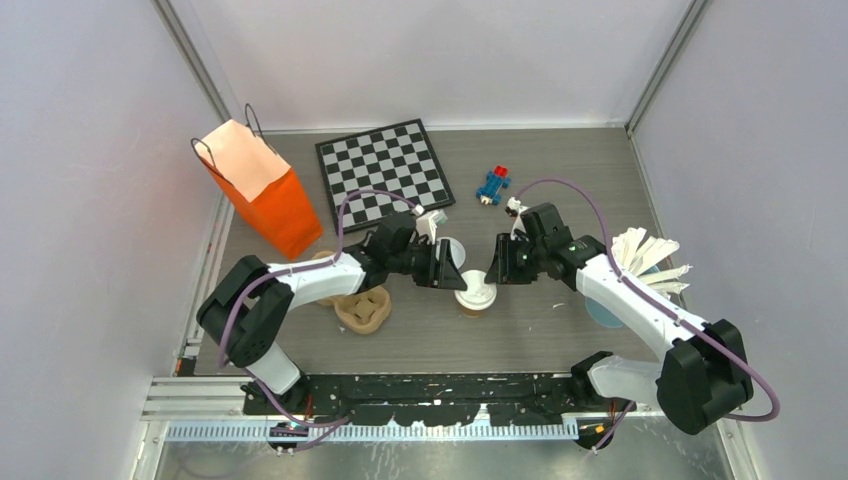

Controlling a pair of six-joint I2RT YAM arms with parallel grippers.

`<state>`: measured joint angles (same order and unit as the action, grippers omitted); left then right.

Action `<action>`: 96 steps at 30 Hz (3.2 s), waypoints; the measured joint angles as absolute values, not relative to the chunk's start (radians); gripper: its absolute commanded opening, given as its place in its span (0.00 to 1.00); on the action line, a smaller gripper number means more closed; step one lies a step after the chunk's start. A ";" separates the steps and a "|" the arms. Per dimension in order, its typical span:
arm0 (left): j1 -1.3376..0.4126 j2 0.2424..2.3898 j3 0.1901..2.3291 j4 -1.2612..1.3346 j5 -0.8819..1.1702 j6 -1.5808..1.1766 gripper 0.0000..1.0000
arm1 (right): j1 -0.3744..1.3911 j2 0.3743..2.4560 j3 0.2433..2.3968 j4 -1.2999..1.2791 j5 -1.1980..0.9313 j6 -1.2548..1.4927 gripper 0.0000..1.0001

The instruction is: Pack the takeout coffee

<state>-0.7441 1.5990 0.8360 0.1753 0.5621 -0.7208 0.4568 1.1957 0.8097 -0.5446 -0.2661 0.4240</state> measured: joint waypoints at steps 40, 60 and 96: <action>-0.884 1.445 0.657 0.262 0.271 -0.972 0.41 | 0.442 1.303 0.786 -0.364 -0.426 0.470 0.40; -0.965 1.259 0.607 0.181 0.234 -0.895 0.59 | 0.450 1.348 0.895 -0.427 -0.426 0.421 0.62; -0.775 1.552 0.869 0.038 0.410 -0.661 0.53 | 0.468 0.917 0.612 -0.473 -0.277 0.828 0.64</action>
